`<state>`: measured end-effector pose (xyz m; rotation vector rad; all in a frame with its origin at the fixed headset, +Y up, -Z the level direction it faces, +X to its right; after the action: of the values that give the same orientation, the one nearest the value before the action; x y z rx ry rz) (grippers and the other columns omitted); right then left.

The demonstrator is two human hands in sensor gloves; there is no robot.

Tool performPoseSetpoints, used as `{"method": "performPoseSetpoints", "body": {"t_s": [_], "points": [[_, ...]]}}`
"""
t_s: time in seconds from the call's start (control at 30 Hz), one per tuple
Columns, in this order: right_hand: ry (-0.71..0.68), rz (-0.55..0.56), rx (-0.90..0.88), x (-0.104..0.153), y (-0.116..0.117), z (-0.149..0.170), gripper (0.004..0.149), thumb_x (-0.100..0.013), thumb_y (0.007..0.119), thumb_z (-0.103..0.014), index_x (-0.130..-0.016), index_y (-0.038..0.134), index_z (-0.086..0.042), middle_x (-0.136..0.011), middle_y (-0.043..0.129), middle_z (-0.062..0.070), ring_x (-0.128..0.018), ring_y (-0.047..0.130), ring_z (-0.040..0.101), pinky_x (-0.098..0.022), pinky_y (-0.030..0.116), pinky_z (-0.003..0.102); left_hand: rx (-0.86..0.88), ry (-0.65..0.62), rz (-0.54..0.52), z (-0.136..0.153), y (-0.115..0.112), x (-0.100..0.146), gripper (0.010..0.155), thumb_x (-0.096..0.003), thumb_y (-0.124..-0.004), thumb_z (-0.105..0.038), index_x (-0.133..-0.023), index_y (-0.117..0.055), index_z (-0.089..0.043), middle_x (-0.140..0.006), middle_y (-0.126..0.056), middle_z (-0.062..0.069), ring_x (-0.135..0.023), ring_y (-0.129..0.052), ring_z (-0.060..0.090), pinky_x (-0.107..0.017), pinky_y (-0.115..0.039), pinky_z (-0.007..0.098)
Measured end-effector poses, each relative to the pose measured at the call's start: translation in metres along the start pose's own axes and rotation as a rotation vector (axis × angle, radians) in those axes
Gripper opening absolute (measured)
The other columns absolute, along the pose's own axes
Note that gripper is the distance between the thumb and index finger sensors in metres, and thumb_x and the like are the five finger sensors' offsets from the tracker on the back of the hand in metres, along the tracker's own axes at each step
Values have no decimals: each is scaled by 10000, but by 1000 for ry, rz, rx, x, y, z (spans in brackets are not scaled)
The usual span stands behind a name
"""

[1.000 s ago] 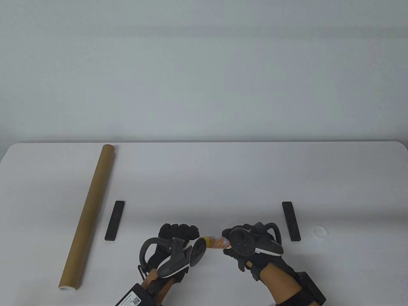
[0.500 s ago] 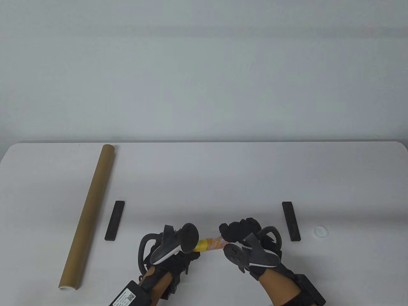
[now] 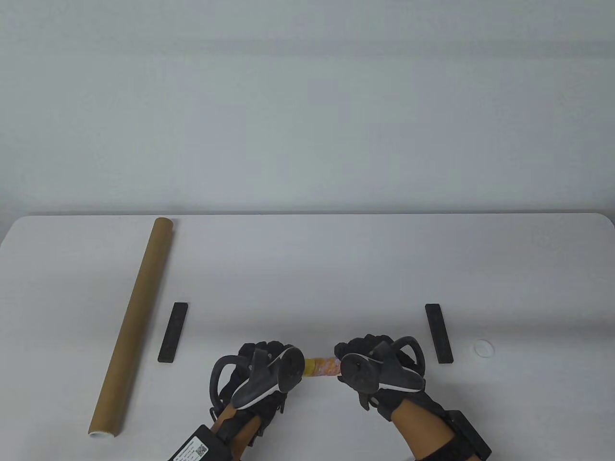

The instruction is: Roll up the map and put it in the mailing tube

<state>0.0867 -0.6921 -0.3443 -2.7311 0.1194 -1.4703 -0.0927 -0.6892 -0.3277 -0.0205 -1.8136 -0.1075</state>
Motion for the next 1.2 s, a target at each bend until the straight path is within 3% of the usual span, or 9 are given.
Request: {"method": "performPoseSetpoints", "body": {"t_s": [0.1, 0.2, 0.4, 0.6, 0.83, 0.97, 1.2], "points": [[7, -51, -91, -2, 4, 6, 568, -422, 978, -435, -880, 875, -116, -631, 946, 45, -489, 997, 296, -503, 776, 576, -76, -16, -81, -5, 4, 2, 530, -319, -953, -606, -800, -841, -413, -670, -955, -98, -600, -1025, 149, -658, -775, 388], [5, -64, -109, -2, 5, 8, 569, -424, 980, -433, -882, 874, -112, -635, 945, 46, -496, 996, 296, -504, 778, 573, -92, -23, -86, -7, 5, 2, 500, -323, -955, -599, -777, -853, -417, -639, -960, -102, -566, -1031, 138, -645, -786, 381], [-2, 11, 1, 2, 1, 1, 611, -429, 974, -438, -930, 844, -112, -712, 928, 68, -590, 984, 325, -558, 743, 587, -15, -3, 30, -3, 1, -2, 469, -330, -958, -594, -754, -866, -415, -614, -966, -97, -536, -1034, 140, -628, -798, 377], [-17, 119, 171, 7, -7, -10, 623, -431, 964, -441, -952, 826, -128, -745, 920, 63, -632, 977, 326, -587, 730, 585, 218, 39, 268, 9, -12, -8, 465, -346, -957, -592, -762, -865, -403, -615, -964, -87, -533, -1031, 146, -628, -793, 381], [-27, 82, 165, 6, -8, -10, 560, -419, 981, -431, -886, 875, -140, -661, 947, 34, -543, 1000, 291, -547, 769, 562, 271, 15, 346, 10, -17, -9, 465, -348, -956, -594, -761, -865, -400, -610, -966, -87, -526, -1034, 143, -622, -798, 379], [-16, 26, 123, 3, -4, -5, 531, -420, 985, -422, -859, 893, -139, -635, 954, 35, -510, 1004, 287, -527, 780, 560, 220, 8, 280, 6, -16, -8, 518, -339, -957, -601, -801, -851, -392, -652, -965, -77, -574, -1031, 159, -643, -783, 390], [37, -133, -168, -4, 11, 18, 525, -429, 982, -424, -849, 902, -120, -618, 959, 43, -484, 1010, 288, -499, 789, 565, -83, 17, 21, -7, 3, 0, 600, -309, -950, -637, -850, -809, -417, -749, -947, -88, -683, -1018, 170, -683, -758, 406]]}}
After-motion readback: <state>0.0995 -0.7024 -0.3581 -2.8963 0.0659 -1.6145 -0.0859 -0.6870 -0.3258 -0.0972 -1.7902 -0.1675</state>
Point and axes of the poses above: the tracker on the back of each hand, its own z axis roughly to the little-finger side, its own x axis roughly from the fingertips to the wrist, y = z × x, the point moved 2 cm from there along -x, roughly from the wrist to the fingertips
